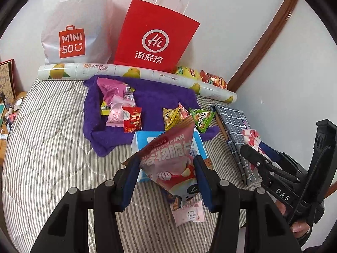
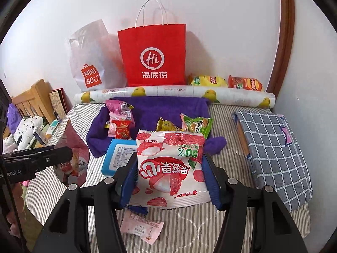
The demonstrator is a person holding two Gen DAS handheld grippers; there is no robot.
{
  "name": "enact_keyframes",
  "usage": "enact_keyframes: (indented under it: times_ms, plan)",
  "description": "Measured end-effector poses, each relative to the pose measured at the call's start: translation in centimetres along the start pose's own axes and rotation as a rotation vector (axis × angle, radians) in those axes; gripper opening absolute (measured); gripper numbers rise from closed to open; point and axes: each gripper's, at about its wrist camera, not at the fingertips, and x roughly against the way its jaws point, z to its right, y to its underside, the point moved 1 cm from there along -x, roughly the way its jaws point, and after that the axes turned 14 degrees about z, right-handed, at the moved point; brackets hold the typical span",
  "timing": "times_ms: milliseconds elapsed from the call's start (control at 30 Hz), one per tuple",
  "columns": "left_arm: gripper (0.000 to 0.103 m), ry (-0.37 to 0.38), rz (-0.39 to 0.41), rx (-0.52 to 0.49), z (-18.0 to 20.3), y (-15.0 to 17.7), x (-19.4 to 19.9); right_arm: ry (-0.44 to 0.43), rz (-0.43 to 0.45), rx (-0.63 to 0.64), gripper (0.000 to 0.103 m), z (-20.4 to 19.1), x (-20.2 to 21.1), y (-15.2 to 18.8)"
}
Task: Organize snacks
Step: 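Carry the strawberry bag with the right tool while the left tool carries the chip bag toward the towel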
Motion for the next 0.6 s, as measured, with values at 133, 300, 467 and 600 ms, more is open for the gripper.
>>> enact_keyframes:
  times_ms: [133,300,467,600]
  plan:
    - [0.050,-0.008,-0.005,0.005,-0.4,-0.6,-0.9,0.001,-0.003,0.001,0.058,0.1,-0.7,-0.5]
    - [0.050,-0.011,-0.014,0.019,-1.0,-1.4,-2.2,-0.003,-0.007,-0.007,0.058,0.5,-1.9,-1.0]
    - [0.050,-0.015,-0.017,0.028,-1.4,-2.2,-3.6,-0.005,-0.021,-0.010,0.058,0.8,-3.6,-1.3]
    - [0.050,-0.009,-0.035,0.034,-1.6,-2.3,-5.0,-0.005,-0.026,-0.017,0.058,1.0,-4.9,-1.7]
